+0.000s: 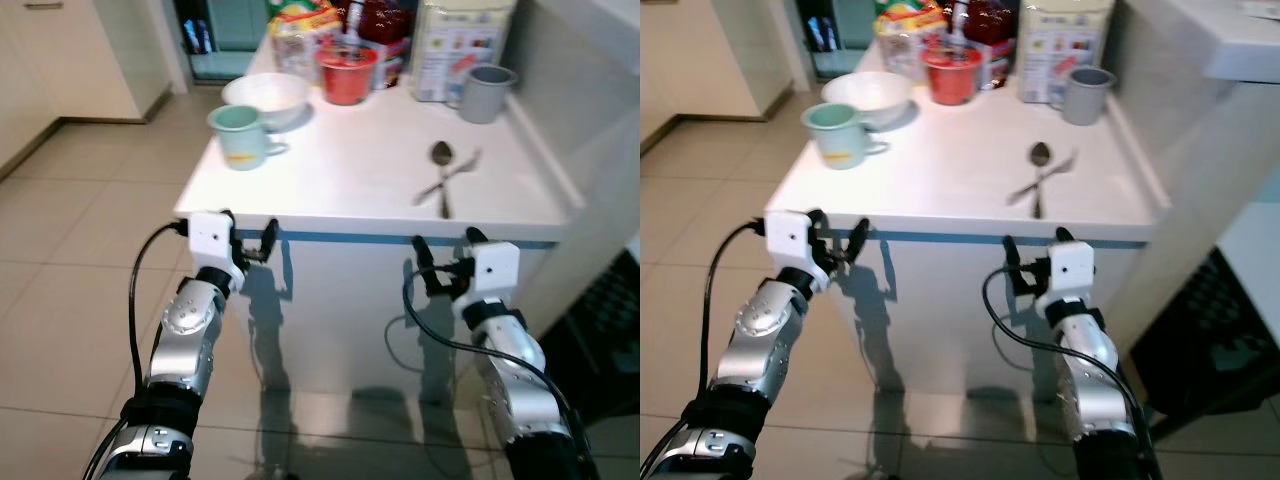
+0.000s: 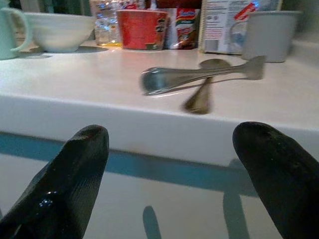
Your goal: Setting the table
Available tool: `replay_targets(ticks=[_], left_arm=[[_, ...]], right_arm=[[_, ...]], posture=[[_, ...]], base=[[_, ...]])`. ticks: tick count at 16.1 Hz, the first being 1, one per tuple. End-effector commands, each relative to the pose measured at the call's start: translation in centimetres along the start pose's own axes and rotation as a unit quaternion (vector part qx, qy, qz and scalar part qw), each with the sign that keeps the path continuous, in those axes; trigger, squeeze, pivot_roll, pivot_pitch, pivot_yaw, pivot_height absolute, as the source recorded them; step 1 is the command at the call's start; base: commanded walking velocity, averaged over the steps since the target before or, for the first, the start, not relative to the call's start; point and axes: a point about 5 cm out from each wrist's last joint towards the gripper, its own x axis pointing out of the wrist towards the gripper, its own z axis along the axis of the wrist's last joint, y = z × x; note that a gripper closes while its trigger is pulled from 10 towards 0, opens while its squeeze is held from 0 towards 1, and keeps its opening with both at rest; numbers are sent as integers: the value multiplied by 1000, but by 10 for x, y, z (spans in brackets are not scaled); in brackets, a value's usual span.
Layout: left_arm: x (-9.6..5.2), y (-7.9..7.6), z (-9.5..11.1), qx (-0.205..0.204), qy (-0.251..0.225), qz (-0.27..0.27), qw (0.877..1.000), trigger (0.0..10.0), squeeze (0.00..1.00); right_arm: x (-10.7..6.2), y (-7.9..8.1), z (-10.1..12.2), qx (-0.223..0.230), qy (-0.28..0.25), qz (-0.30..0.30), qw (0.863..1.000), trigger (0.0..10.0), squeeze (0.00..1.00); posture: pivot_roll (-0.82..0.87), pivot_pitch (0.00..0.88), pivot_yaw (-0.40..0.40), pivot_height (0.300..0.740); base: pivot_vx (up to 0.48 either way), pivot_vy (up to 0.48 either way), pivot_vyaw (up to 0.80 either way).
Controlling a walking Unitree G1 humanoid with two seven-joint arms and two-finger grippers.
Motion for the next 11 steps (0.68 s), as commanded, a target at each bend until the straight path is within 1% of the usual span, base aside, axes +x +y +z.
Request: replay_targets(ticks=[1, 7, 8, 10, 11], left_arm=[[-1, 5, -2, 4, 11, 3, 1000, 10000, 0], [1, 3, -2, -2, 14, -3, 1000, 10000, 0], [1, 3, -2, 4, 14, -4, 1000, 10000, 0], [1, 3, -2, 3, 14, -6, 1000, 10000, 0], [2, 3, -3, 3, 19, -6, 1000, 10000, 0]], right_arm=[[1, 7, -1, 4, -2, 13, 1000, 10000, 0], [-3, 5, -6, 3, 9, 17, 1000, 10000, 0], [-3, 5, -7, 3, 11, 18, 1000, 10000, 0], [-5, 6, -8, 2, 13, 19, 1000, 10000, 0], [-5, 6, -10, 2, 14, 20, 1000, 10000, 0]], posture=[[-55, 0, 60, 740], [-56, 0, 57, 740], [-57, 0, 58, 740], [-57, 0, 58, 740], [-57, 0, 58, 740]], base=[[0, 480, 0], [0, 479, 0], [0, 472, 0], [0, 444, 0], [352, 326, 0]])
